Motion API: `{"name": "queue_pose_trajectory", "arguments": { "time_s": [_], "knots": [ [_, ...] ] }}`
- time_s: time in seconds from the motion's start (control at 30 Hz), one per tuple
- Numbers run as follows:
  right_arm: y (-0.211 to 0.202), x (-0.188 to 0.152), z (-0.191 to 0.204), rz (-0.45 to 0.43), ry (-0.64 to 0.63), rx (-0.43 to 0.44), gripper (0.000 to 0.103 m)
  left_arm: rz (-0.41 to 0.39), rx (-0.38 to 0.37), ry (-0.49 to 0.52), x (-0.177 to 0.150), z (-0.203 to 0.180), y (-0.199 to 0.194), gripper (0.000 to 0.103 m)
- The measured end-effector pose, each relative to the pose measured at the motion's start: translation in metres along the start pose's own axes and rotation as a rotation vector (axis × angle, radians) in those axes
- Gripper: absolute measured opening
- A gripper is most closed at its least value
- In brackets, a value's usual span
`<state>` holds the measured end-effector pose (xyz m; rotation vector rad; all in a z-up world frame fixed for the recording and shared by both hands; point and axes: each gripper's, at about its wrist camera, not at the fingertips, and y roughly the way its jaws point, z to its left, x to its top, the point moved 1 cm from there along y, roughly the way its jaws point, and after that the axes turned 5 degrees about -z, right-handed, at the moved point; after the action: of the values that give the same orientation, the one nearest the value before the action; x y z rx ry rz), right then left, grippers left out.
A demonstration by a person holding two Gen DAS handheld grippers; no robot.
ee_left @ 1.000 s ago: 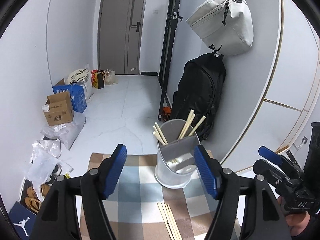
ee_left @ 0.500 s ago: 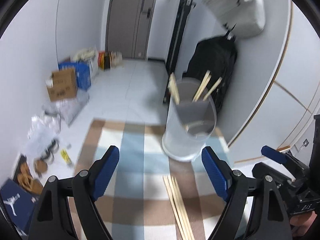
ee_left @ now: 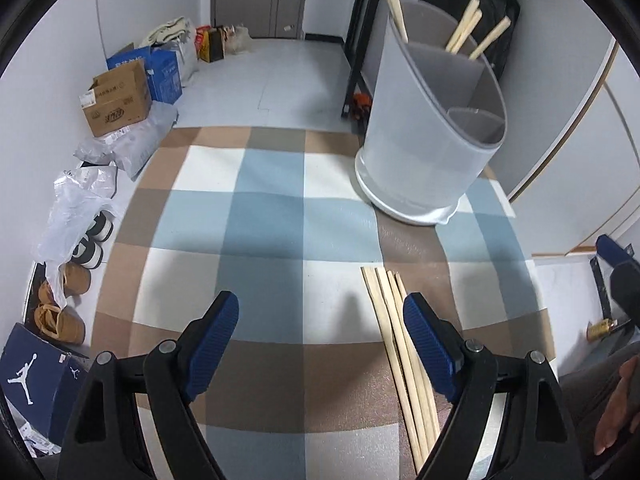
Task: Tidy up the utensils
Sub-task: 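Lower both open tools toward the remaining sticks on the rug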
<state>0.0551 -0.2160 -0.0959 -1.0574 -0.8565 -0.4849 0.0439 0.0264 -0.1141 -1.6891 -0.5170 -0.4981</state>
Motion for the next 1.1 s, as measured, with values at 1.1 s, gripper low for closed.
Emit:
{"name": "queue_pose_trajectory", "arguments": {
  "time_s": [1.1],
  "knots": [
    [-0.018,0.012,-0.020,-0.089,0.100,0.038,0.103,0.225,0.070,-0.041,0.007,-0.034,0.037,0.041]
  ]
}}
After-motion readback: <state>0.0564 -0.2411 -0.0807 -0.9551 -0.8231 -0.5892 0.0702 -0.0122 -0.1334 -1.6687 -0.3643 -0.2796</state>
